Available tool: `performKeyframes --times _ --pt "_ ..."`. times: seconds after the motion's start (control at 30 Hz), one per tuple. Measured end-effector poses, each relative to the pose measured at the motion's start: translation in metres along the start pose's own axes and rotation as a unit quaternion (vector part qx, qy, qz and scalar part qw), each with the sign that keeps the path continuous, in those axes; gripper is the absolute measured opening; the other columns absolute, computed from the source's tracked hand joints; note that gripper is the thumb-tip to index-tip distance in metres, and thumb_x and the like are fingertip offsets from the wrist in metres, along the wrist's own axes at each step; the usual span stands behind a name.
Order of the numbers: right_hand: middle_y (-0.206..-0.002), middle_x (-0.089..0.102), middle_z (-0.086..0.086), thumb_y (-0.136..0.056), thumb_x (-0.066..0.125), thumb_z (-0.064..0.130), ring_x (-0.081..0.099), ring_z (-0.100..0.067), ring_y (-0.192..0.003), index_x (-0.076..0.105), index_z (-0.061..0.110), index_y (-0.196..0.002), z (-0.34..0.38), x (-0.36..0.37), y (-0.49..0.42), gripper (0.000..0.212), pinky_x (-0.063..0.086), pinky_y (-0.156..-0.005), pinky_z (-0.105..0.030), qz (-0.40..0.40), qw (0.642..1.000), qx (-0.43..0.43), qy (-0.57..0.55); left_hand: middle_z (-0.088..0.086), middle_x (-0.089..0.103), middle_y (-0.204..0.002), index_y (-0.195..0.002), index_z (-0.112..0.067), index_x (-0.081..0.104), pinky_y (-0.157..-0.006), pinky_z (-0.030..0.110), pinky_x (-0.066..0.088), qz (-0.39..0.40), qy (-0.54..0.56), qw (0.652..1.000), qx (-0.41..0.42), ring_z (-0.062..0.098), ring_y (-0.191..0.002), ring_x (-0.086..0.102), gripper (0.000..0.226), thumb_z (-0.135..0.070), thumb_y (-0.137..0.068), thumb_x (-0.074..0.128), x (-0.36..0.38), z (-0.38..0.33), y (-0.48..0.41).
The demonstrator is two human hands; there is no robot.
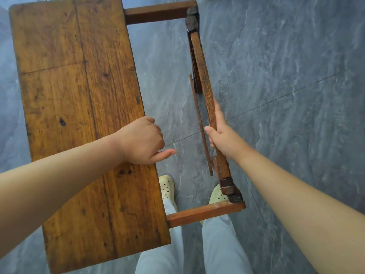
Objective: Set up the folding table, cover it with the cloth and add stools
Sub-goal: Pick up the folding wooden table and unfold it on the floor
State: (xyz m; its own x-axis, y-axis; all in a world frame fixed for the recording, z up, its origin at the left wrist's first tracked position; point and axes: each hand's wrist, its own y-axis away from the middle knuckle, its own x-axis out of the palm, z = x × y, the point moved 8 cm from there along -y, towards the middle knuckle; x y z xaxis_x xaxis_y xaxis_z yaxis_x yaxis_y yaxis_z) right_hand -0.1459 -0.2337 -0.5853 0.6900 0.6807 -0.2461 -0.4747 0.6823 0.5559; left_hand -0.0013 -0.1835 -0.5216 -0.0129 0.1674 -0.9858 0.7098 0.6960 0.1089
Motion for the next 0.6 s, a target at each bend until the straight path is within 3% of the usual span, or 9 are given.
performKeyframes --times 0.1,0.17,0.23,0.33,0.53,0.6 --pt "-0.091 0.032 0.019 -0.100 0.039 0.025 0.047 0.000 -0.065 -0.014 0.055 -0.142 0.003 0.008 -0.001 0.074 0.044 -0.077 -0.025 0.007 1.000 -0.002 0.002 -0.008 0.028 -0.037 -0.038 -0.019 0.037 -0.054 0.026 0.029 0.009 -0.010 1.000 -0.007 0.010 -0.033 0.029 0.068 -0.048 -0.098 0.020 -0.001 0.003 0.007" --pt "-0.085 0.030 0.022 -0.100 0.040 0.024 0.050 -0.008 -0.064 -0.011 0.057 -0.141 0.007 0.013 -0.001 0.074 0.049 -0.067 -0.028 0.007 1.000 -0.007 -0.020 -0.008 0.030 -0.037 -0.038 -0.020 0.038 -0.054 0.026 0.033 0.014 -0.005 1.000 -0.012 0.010 -0.033 0.030 0.068 -0.048 -0.098 0.020 0.000 0.003 0.013" --pt "-0.087 0.033 0.022 -0.099 0.041 0.022 0.049 -0.014 -0.066 -0.008 0.058 -0.142 0.008 0.016 -0.002 0.075 0.053 -0.069 -0.032 0.009 0.999 -0.010 -0.046 -0.007 0.033 -0.037 -0.038 -0.020 0.040 -0.054 0.026 0.036 0.021 -0.006 1.000 -0.014 0.009 -0.034 0.032 0.070 -0.049 -0.098 0.018 0.002 0.004 0.018" --pt "-0.083 0.046 0.012 -0.099 0.042 0.021 0.048 -0.017 -0.067 -0.005 0.058 -0.143 0.009 0.022 -0.003 0.074 0.052 -0.073 -0.036 0.017 0.998 -0.007 -0.062 -0.007 0.033 -0.036 -0.038 -0.020 0.039 -0.054 0.025 0.029 0.016 -0.020 1.000 -0.012 0.010 -0.033 0.030 0.070 -0.048 -0.098 0.018 0.000 0.006 0.021" --pt "-0.072 0.051 0.010 -0.100 0.044 0.023 0.050 -0.016 -0.066 0.001 0.058 -0.143 0.011 0.014 0.004 0.069 0.052 -0.073 -0.030 0.023 0.996 -0.014 -0.083 -0.008 0.026 -0.039 -0.039 -0.021 0.036 -0.054 0.025 0.024 -0.011 -0.024 1.000 -0.003 0.011 -0.036 0.024 0.066 -0.044 -0.098 0.020 -0.009 0.005 0.020" --pt "-0.077 0.049 0.011 -0.100 0.045 0.028 0.049 -0.013 -0.062 0.008 0.060 -0.138 0.012 0.005 0.005 0.063 0.050 -0.066 -0.029 0.008 0.994 -0.031 -0.106 -0.007 0.027 -0.038 -0.038 -0.020 0.037 -0.055 0.026 0.022 -0.009 -0.027 1.000 -0.005 0.012 -0.036 0.025 0.067 -0.045 -0.097 0.016 -0.010 0.004 0.012"
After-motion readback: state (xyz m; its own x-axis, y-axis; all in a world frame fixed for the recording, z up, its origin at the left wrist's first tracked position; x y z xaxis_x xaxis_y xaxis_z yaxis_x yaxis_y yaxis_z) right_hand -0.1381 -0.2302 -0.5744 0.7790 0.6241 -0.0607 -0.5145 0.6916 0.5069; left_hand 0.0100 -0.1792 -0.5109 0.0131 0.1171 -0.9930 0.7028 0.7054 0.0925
